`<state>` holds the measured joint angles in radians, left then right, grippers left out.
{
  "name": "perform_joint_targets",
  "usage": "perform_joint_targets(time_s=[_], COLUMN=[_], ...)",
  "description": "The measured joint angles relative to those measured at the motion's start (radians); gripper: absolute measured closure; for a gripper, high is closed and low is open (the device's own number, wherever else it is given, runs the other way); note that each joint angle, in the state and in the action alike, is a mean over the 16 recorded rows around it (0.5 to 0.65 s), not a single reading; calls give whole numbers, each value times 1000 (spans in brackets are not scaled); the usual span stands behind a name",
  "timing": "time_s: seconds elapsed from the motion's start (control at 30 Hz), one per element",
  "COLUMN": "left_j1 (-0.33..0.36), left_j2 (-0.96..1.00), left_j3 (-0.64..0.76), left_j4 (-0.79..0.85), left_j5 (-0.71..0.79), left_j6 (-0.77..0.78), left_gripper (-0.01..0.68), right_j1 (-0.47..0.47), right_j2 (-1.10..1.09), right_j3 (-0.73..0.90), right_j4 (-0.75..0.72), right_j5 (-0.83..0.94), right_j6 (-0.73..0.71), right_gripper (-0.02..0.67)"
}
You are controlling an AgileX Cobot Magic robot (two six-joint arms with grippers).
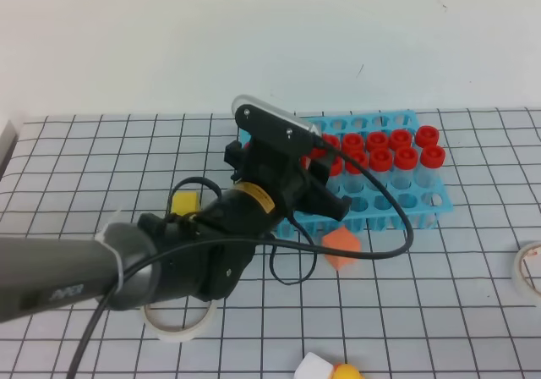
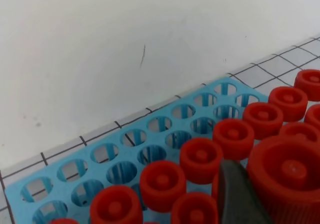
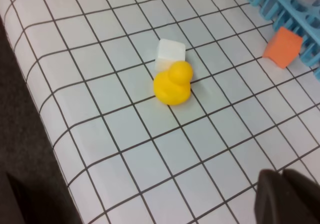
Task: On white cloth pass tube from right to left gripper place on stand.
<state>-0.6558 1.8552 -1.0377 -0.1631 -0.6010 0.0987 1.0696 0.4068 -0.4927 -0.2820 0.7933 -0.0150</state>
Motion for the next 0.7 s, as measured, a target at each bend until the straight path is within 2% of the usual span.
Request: perform_joint_targets(time_s=[0.7], left_j1=[0], left_j2=[86], left_j3=[-1], left_j4=[-64], left_j5=[-55], left_j6=[-2], left_gripper=[415], right_j1=[0], right_j2=[0], right_j3=[0], right_j4=[0], right_j5=[0], right_j6=[1], right_gripper=[650])
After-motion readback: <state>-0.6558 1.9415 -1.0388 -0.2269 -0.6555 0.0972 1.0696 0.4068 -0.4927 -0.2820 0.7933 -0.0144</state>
